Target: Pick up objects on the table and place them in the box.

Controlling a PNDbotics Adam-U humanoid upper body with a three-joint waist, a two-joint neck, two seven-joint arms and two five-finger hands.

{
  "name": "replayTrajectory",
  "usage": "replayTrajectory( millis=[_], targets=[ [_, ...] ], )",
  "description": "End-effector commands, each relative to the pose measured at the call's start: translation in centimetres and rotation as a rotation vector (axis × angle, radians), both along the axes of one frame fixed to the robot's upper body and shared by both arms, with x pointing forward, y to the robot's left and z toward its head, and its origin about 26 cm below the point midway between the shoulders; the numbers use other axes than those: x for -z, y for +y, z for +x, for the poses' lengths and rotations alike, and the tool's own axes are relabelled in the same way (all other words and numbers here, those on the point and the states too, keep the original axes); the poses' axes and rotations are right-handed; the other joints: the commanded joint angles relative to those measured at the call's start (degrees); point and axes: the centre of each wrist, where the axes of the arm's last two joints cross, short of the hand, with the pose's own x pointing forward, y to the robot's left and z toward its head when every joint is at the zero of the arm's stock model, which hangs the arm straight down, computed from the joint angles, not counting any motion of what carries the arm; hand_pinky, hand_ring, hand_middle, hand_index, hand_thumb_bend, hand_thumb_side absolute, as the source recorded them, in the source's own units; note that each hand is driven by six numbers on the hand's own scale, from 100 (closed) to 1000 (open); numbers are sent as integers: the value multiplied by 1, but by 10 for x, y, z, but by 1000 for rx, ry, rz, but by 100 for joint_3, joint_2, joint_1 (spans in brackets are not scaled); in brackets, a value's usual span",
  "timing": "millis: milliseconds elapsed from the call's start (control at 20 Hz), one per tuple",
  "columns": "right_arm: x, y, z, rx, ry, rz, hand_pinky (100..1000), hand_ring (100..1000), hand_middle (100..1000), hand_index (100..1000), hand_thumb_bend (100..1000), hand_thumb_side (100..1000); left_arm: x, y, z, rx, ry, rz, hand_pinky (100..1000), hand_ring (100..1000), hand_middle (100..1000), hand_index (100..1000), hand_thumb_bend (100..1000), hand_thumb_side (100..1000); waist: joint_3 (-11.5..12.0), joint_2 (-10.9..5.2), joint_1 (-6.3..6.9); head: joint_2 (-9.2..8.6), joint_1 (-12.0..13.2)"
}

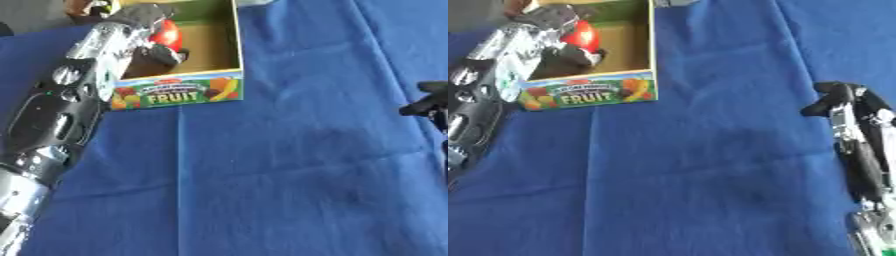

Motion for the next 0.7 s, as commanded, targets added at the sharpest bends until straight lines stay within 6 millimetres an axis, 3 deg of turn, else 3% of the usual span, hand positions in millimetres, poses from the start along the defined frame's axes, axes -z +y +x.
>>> replayTrajectory(
  millis=[50, 200, 400, 700],
  targets=[
    [-5, 0, -3, 2, -14, -8, 643, 539, 446, 681, 100, 702, -24, 1, -6, 10, -77, -1, 849, 972, 827, 1000, 401, 643, 17, -149, -31, 6, -14],
    [-4, 1, -4, 6, -7, -6, 643, 539, 445, 680, 100, 702, -26, 2, -7, 13, -97, 0, 850, 967, 824, 1000, 402, 643, 28, -155, -32, 17, -23],
    [-2, 0, -4, 13, 2, -4, 643, 539, 446, 680, 100, 698, -36, 1, -13, 38, -157, -46, 763, 890, 766, 993, 359, 645, 70, -193, -51, 80, -53],
    [2, -3, -6, 35, 17, 5, 643, 540, 447, 680, 100, 695, -72, 11, -37, 122, -354, -145, 668, 792, 676, 887, 284, 657, 233, -338, -113, 246, -157]
  ],
)
